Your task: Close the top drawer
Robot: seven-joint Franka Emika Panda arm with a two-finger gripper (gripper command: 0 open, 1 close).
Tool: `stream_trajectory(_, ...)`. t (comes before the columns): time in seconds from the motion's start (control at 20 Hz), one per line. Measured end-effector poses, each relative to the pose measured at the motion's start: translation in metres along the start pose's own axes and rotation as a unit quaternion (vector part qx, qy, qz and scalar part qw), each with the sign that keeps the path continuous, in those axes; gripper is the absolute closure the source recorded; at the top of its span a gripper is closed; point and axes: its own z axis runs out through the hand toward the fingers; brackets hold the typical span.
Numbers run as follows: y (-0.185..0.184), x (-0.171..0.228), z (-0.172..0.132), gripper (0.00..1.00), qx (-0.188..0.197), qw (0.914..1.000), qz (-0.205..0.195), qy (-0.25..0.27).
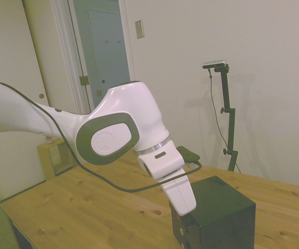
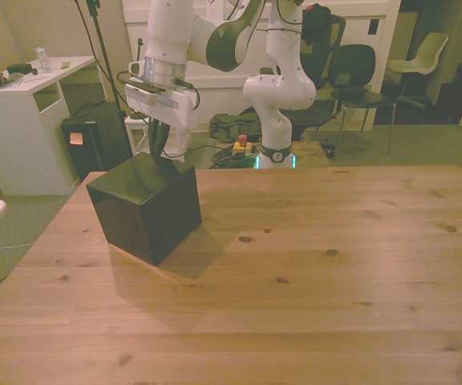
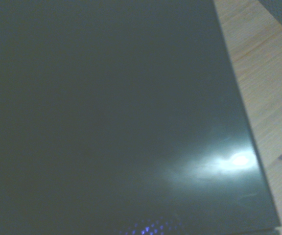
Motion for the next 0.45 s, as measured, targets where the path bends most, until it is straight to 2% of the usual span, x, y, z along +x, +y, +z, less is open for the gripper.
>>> stream_trajectory(0.45,-0.014,-0.090,-0.018,1.00,0.020,0.9970,-0.072,-0.021)
